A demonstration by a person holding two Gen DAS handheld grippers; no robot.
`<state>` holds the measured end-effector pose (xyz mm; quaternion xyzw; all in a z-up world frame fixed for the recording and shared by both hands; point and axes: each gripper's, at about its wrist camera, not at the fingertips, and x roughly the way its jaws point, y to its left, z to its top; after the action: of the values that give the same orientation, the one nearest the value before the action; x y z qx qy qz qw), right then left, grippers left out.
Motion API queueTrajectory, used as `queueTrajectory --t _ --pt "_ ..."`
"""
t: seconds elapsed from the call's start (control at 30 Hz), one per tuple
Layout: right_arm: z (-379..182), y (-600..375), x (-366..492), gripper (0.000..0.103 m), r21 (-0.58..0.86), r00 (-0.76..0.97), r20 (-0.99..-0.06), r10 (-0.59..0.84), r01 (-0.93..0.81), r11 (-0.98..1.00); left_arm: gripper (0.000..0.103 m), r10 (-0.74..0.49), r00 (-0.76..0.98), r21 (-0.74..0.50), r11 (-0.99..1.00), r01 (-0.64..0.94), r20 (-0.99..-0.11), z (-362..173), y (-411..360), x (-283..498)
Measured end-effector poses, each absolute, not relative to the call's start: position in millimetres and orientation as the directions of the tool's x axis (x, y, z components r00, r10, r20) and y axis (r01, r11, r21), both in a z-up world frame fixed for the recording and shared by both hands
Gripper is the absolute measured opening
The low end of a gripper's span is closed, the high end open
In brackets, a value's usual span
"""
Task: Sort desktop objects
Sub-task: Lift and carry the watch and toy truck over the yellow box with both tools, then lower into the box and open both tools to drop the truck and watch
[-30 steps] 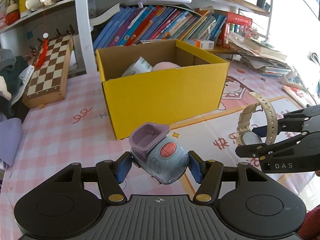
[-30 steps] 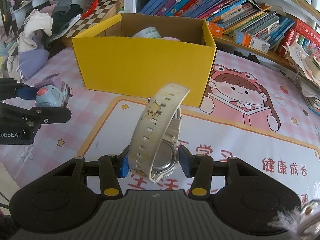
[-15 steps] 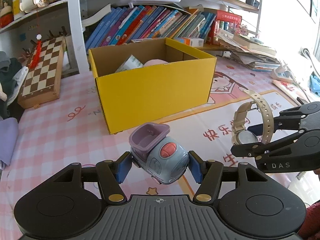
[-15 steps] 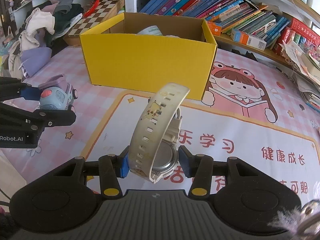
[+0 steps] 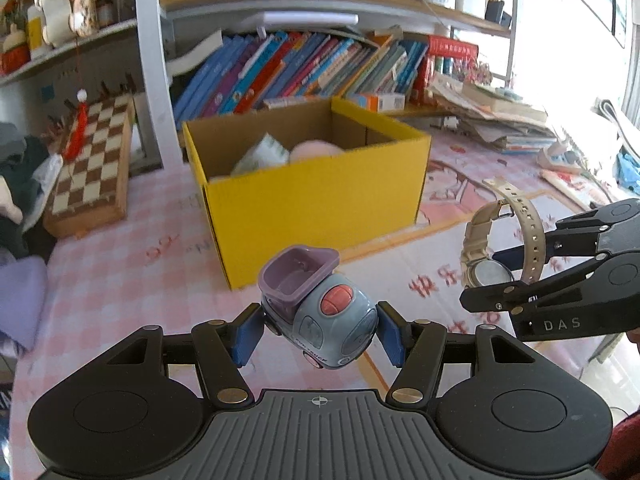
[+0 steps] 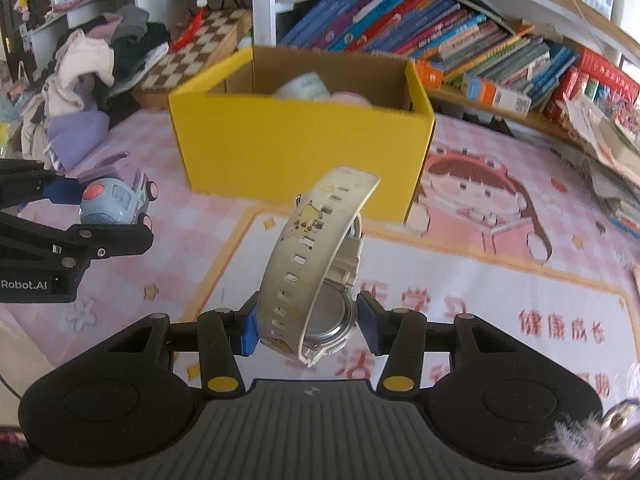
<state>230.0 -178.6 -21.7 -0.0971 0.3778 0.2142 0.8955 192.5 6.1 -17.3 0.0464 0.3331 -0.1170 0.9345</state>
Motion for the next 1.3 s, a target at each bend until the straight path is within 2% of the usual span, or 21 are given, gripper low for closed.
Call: queueTrajectory --t 0.33,0.53,0.87,1.3 --pt "23.7 -171.2 268.6 0.046 -0.061 0.694 -0.628 0.352 -0.495 0.867 0.060 -0.178 0.821 0.057 0.967 0.248 -0.542 17.5 7.9 226.3" --pt "45.7 -168.2 305.3 0.046 -0.092 0.723 -0.583 0.371 -0.512 0.854 0.060 -0.161 0.839 0.097 0.965 0.245 -0.519 28.2 5.5 259.9" --pt "53.4 -149.4 383.7 0.046 -0.149 0.718 -0.570 0.398 -0.567 0.810 0.060 -0.118 0.827 0.130 0.966 0.224 -0.549 21.8 -4.1 321.9" --pt "20.1 -108.3 487.6 0.046 -0.176 0.653 -0.664 0.365 -0.611 0.772 0.060 -0.093 0.753 0.110 0.970 0.215 -0.651 -5.8 -10.1 385.5"
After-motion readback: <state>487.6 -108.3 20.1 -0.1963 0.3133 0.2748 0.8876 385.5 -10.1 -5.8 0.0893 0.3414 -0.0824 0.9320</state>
